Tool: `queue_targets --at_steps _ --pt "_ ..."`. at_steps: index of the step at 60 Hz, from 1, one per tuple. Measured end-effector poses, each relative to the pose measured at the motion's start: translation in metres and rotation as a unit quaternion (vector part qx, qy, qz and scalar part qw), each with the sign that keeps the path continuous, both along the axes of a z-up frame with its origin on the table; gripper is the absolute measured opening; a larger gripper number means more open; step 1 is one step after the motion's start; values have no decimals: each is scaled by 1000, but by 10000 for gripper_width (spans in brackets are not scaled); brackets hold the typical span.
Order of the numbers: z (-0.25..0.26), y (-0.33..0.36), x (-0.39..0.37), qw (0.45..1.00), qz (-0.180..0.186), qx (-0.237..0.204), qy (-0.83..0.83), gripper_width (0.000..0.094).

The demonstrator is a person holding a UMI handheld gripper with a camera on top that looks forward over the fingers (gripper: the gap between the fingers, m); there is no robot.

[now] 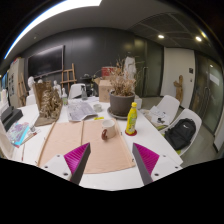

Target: Pour water

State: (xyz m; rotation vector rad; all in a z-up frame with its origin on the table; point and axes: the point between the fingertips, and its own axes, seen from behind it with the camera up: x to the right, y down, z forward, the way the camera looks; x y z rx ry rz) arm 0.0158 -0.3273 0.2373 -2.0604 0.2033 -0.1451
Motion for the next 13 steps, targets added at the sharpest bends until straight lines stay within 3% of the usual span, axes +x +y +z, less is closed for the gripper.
queue_targets --at_steps 13 --pt "-15 -18 -16 1000 8 -21 8 860"
